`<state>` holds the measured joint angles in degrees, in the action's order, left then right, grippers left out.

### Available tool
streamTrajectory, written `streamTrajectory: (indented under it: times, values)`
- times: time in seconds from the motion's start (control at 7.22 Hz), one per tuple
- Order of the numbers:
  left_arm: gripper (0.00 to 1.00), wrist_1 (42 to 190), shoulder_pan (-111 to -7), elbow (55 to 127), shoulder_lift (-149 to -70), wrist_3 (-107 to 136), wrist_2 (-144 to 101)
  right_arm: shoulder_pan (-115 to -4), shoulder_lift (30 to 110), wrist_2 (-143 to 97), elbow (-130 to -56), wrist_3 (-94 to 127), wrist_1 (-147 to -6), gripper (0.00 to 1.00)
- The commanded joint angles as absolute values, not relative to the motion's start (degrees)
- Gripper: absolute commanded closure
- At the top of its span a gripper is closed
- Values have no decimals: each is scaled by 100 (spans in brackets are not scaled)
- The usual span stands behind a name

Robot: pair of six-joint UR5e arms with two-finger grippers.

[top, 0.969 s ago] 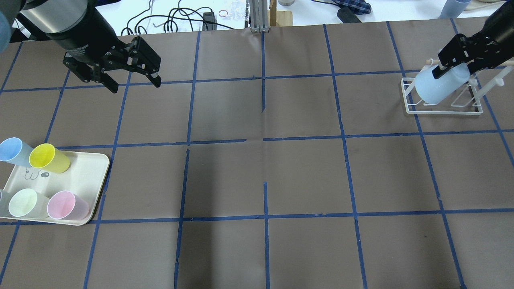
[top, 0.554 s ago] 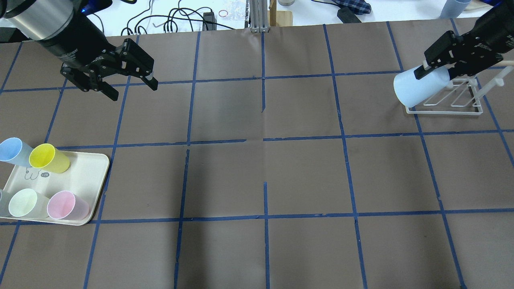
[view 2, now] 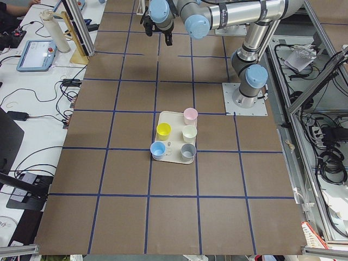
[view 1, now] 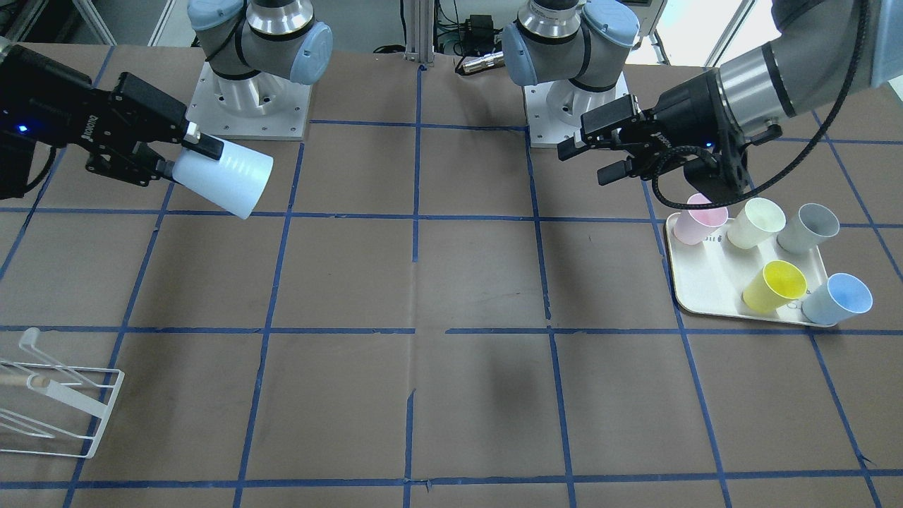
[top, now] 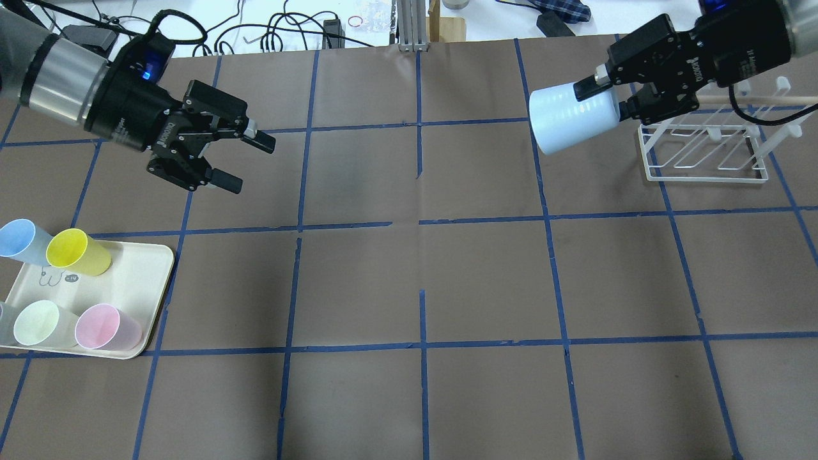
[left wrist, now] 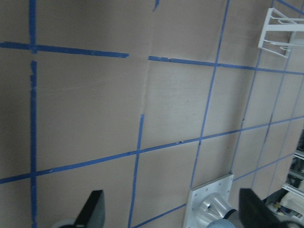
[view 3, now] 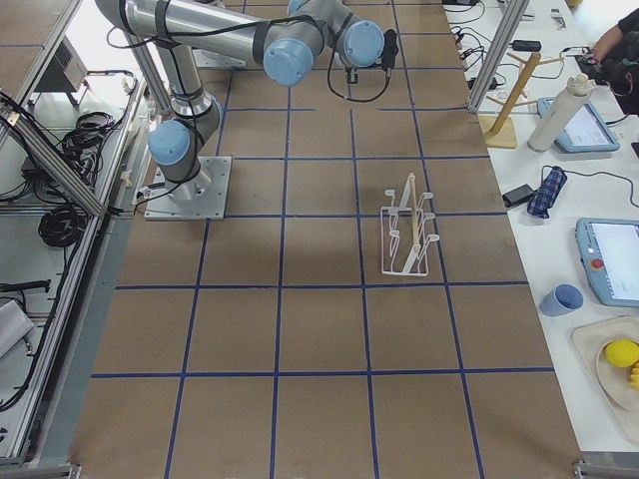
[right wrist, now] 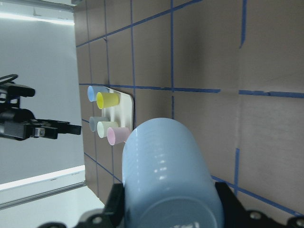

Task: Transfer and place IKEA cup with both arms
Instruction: 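Carry the cup toward the left gripper while the left arm reaches toward it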

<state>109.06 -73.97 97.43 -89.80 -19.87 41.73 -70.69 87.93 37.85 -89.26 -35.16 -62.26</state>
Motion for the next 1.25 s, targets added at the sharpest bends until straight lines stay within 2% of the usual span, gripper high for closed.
streamTrajectory:
  times: [0.0, 0.28, 1.11]
  values:
    - [0, 10925, -7505, 10325, -8956, -2048, 2616, -7312, 8841, 2956, -9095, -3831, -5653, 48]
    - [0, 10829, -7952, 10957, -9008, -2127, 1578, -7505, 8859, 2262, -9237, -3973, -5467, 48]
    - [0, 10670, -8631, 11118, -9132, -2206, 378, -7866, 9211, 1969, -9606, -4034, -5335, 48]
